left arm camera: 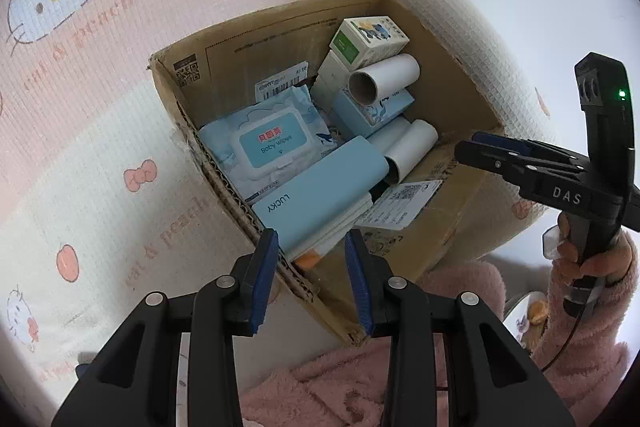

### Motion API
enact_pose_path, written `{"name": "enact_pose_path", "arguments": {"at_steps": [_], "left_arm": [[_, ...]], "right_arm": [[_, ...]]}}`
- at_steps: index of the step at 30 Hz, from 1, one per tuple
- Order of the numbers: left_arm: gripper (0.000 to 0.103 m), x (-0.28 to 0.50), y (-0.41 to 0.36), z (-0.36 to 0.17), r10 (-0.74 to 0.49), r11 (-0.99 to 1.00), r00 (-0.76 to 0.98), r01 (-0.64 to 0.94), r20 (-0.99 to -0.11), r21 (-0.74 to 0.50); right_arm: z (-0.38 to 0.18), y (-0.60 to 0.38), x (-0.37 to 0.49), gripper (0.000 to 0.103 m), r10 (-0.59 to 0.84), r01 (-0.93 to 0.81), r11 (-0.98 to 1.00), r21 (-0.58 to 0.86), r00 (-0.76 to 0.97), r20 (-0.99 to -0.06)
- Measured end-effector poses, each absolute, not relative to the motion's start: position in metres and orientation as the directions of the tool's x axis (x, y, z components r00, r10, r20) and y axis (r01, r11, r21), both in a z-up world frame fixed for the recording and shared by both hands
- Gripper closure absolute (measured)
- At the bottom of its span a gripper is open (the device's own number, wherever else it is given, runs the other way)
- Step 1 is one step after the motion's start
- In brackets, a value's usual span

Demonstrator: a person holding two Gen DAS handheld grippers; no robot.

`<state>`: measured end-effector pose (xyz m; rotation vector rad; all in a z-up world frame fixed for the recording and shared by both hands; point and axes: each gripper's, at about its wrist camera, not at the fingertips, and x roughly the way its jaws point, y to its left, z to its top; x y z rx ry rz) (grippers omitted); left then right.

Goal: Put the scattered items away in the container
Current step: 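Open the right gripper to release the LUCKY box, then move the right gripper to the dark blue glasses case and grasp it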

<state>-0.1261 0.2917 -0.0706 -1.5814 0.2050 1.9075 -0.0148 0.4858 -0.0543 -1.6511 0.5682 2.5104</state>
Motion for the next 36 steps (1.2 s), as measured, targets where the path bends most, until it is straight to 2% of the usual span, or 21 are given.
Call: {"name": "enact_pose_path", "arguments": {"at_steps": [4,9,11,13,18,25,36], "left_arm": [[0.065,-0.130,0.289,-0.067,0.374,-0.789,-0.102,-0.557,-0.922,-0.259],[0.065,-0.129,0.267,-0.048,0.442,-0.779,-0.150,-0.554,-0.885,-0.295],[0.060,-0.128,0.251,-0.039,0.459,-0.784,-0.185,-0.545,-0.869,-0.298],[0.050,-0.127,0.230,-0.030,0.486,-0.786,-0.214,-0.531,-0.847,-0.317],[0.050,-0.122,0.169,-0.025,0.467,-0.826,-0.303,-0.485,-0.831,-0.287],[0.049,-0.113,0.059,-0.064,0.362,-0.904,-0.301,-0.345,-0.882,-0.253],[0.049,-0.092,-0.073,-0.173,0.324,-0.946,-0.148,-0.068,-0.934,-0.317]], "right_arm": [[-0.045,0.471,-0.021,0.054,-0.149,-0.255,-0.927,0.277,-0.427,-0.892],[-0.024,0.439,-0.019,0.052,-0.127,-0.252,-0.931,0.263,-0.452,-0.883],[-0.014,0.420,-0.017,0.050,-0.109,-0.240,-0.939,0.246,-0.469,-0.876],[-0.007,0.398,-0.015,0.049,-0.092,-0.224,-0.948,0.225,-0.483,-0.871],[-0.001,0.335,-0.013,0.048,-0.129,-0.158,-0.956,0.247,-0.529,-0.839],[-0.043,0.251,-0.017,0.046,-0.196,-0.120,-0.951,0.285,-0.480,-0.855],[-0.155,0.155,-0.031,0.046,-0.379,-0.161,-0.887,0.433,-0.282,-0.881]]}}
